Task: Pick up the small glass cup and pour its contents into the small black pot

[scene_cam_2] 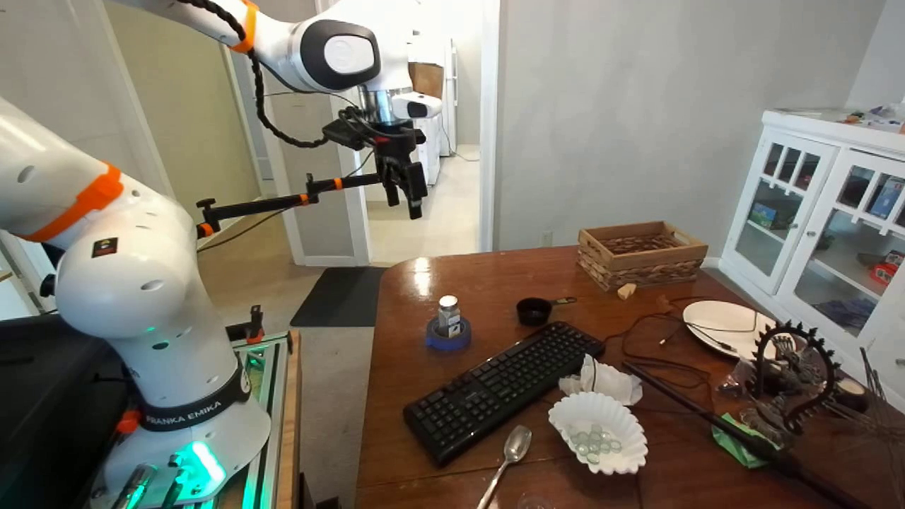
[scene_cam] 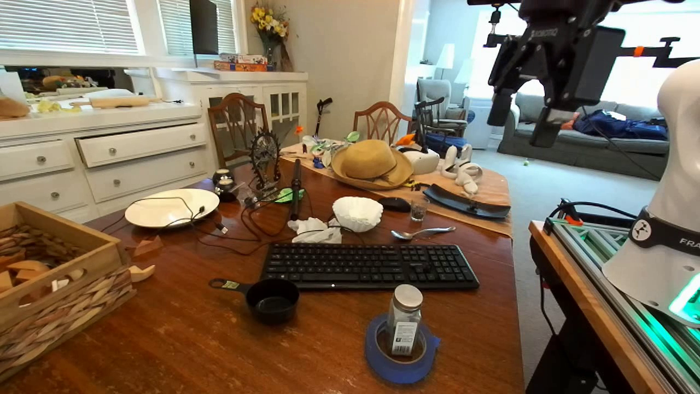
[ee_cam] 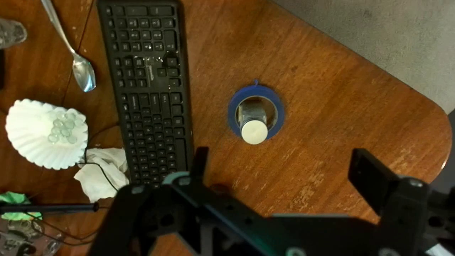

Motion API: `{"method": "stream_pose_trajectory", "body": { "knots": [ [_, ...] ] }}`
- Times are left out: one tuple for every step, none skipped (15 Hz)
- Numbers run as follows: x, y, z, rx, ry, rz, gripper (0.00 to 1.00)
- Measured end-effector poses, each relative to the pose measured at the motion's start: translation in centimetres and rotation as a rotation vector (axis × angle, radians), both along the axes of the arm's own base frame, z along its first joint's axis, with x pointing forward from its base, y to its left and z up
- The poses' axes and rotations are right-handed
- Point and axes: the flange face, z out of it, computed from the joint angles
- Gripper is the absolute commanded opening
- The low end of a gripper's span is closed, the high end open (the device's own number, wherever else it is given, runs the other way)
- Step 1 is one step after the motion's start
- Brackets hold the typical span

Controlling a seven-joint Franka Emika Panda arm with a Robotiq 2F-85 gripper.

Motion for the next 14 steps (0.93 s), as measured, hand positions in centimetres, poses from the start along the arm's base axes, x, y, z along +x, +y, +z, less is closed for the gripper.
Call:
{"method": "stream_pose_trajectory", "body": {
  "knots": [
    [0.7, -1.0, -0.4, -0.01, -0.005, 0.049, 1.0],
    [1.4, -2.0, -0.9, -0.019, -0.005, 0.1, 1.0],
    [2.1, -3.1, -1.4, -0.027, -0.001, 0.152, 1.0],
    [2.7, -4.2, -1.9, -0.037, 0.008, 0.205, 1.0],
    [3.4, -5.5, -2.4, -0.048, 0.024, 0.258, 1.0],
    [4.0, -6.7, -3.0, -0.059, 0.042, 0.308, 1.0],
    [4.5, -7.9, -3.5, -0.073, 0.059, 0.355, 1.0],
    [5.0, -9.1, -4.1, -0.089, 0.078, 0.404, 1.0],
    [5.4, -10.1, -4.6, -0.105, 0.095, 0.448, 1.0],
    [5.8, -11.0, -5.2, -0.124, 0.116, 0.492, 1.0],
    [6.0, -11.8, -5.8, -0.142, 0.138, 0.536, 1.0],
    [6.2, -12.6, -6.5, -0.165, 0.162, 0.578, 1.0],
    [6.4, -13.4, -7.1, -0.196, 0.186, 0.617, 1.0],
    [6.6, -14.1, -7.7, -0.232, 0.204, 0.641, 1.0]
  ]
}}
